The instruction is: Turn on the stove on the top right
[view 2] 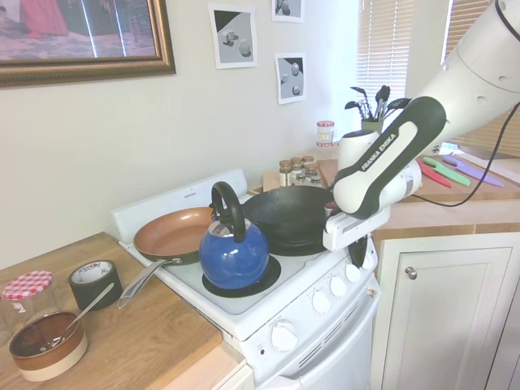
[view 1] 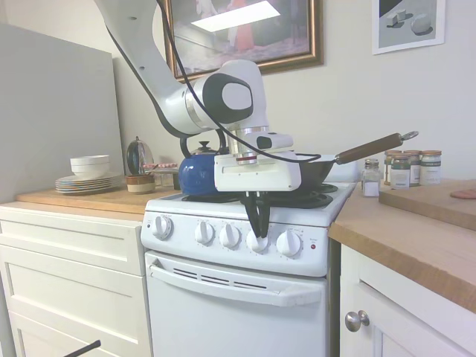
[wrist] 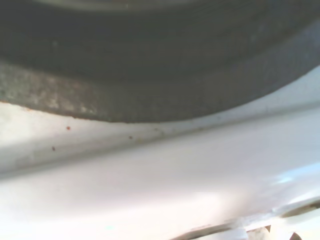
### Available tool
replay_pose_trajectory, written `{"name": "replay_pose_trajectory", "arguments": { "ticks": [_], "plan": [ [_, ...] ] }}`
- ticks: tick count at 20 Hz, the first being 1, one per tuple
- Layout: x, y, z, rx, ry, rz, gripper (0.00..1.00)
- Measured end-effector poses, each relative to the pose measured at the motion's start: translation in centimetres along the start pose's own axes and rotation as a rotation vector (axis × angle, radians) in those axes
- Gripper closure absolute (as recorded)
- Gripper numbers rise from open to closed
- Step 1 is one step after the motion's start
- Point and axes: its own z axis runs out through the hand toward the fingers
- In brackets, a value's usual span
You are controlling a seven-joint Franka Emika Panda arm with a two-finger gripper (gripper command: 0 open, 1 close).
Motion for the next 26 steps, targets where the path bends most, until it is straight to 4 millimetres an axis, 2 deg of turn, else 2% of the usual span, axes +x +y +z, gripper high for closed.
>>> {"name": "replay_pose_trajectory", "arguments": {
  "ticks": [13,19,26],
  "plan": [
    [-0.8,-0.4,-0.4,0.003,0.013,-0.008,1.00],
    [-3.3,-2.7,-0.4,0.011,0.008,-0.024,1.00],
    [-3.1,-2.3,-0.3,0.013,0.007,-0.011,1.00]
  ]
}}
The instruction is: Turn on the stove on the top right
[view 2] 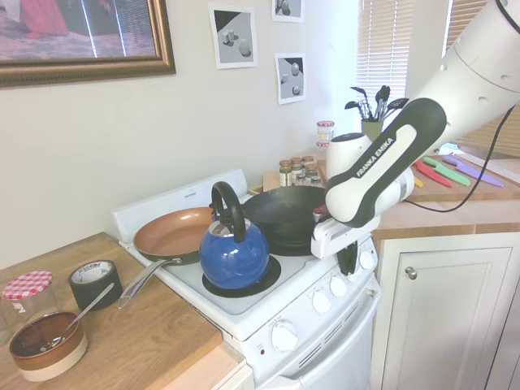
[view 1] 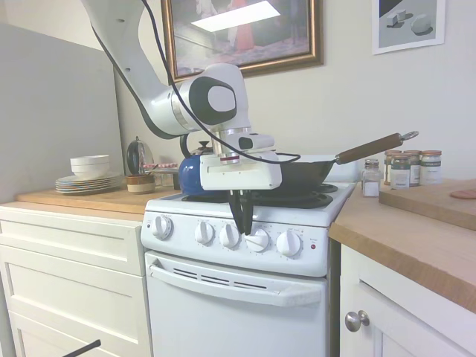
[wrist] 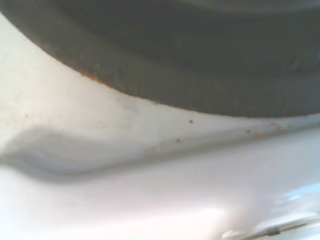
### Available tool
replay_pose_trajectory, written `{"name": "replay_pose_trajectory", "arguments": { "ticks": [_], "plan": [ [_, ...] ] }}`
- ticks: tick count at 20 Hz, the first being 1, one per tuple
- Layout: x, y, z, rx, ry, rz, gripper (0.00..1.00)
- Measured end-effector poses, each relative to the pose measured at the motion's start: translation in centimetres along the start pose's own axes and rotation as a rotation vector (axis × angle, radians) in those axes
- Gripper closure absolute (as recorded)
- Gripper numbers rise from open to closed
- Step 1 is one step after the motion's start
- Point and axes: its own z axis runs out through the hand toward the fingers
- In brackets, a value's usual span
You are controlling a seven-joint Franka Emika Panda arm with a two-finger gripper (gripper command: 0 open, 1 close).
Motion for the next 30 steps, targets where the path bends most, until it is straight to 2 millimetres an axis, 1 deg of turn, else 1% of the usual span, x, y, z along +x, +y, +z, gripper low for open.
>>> {"name": "replay_pose_trajectory", "arguments": {
  "ticks": [10,20,24,30],
  "plan": [
    [0.2,0.5,0.9,-0.006,-0.013,0.018,1.00],
    [0.2,0.8,2.7,-0.024,-0.025,0.022,1.00],
    [0.2,0.8,2.9,-0.030,-0.015,0.020,1.00],
    [-0.6,0.4,3.2,-0.065,0.047,0.030,1.00]
  ]
}}
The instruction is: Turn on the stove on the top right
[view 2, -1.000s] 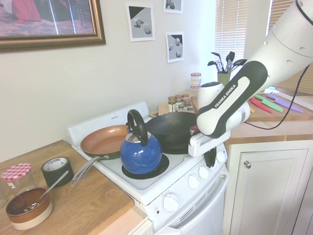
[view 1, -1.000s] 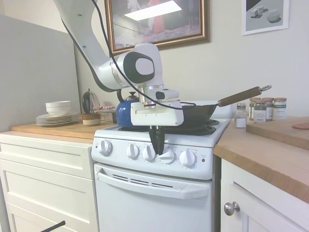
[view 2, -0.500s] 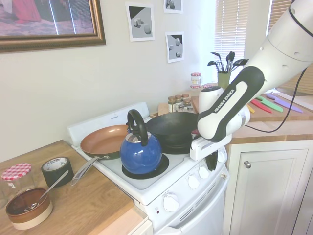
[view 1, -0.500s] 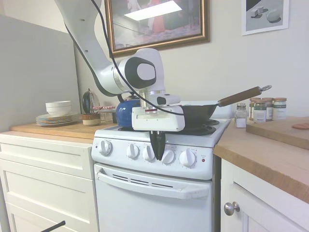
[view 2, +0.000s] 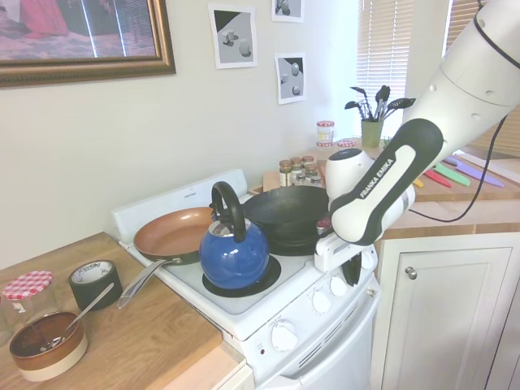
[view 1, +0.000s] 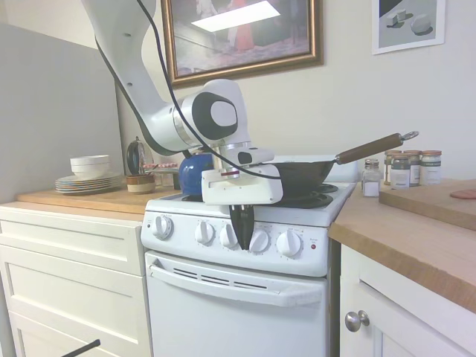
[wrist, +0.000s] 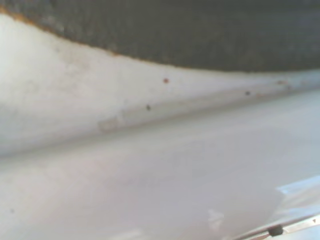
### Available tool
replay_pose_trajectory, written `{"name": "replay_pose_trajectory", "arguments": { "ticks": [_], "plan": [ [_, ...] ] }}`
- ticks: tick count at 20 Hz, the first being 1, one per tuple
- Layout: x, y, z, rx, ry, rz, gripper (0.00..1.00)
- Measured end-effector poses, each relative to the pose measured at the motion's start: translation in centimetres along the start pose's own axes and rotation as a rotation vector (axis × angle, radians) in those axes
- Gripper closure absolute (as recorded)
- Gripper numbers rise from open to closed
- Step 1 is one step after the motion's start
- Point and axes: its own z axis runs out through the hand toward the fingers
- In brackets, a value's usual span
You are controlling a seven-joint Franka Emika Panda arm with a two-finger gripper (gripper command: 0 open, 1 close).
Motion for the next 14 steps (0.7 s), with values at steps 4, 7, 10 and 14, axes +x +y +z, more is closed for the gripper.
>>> {"name": "replay_pose_trajectory", "arguments": {
  "ticks": [4,7,10,14],
  "plan": [
    [-0.3,0.0,0.5,-0.016,0.020,0.014,1.00],
    [-0.4,0.1,0.7,-0.013,0.028,0.022,1.00],
    [-0.6,0.2,0.9,-0.011,0.036,0.029,1.00],
    [-0.7,0.3,1.4,-0.016,0.032,0.031,1.00]
  ]
}}
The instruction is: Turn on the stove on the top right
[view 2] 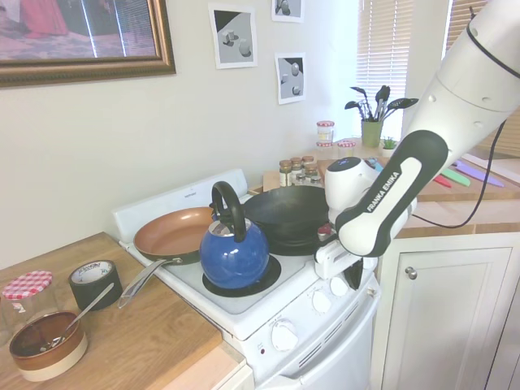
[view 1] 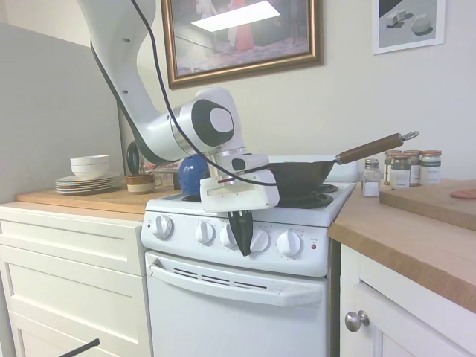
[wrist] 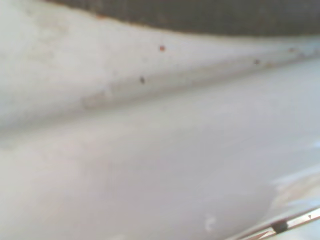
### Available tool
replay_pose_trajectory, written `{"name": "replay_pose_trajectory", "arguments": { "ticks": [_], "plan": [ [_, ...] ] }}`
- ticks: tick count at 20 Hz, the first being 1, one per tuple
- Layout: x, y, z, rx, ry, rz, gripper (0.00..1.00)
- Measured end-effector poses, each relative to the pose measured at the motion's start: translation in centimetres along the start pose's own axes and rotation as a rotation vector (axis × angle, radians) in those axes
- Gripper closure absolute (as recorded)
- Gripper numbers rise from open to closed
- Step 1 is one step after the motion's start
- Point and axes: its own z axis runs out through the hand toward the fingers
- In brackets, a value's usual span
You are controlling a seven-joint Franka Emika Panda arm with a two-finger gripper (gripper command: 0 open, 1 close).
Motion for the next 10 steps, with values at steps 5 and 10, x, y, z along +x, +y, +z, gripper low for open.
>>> {"name": "replay_pose_trajectory", "arguments": {
  "ticks": [5,10],
  "plan": [
    [-0.17,-0.02,0.41,-0.004,-0.002,-0.003,1.00],
    [-0.52,0.05,0.46,0.002,0.010,-0.017,1.00]
  ]
}}
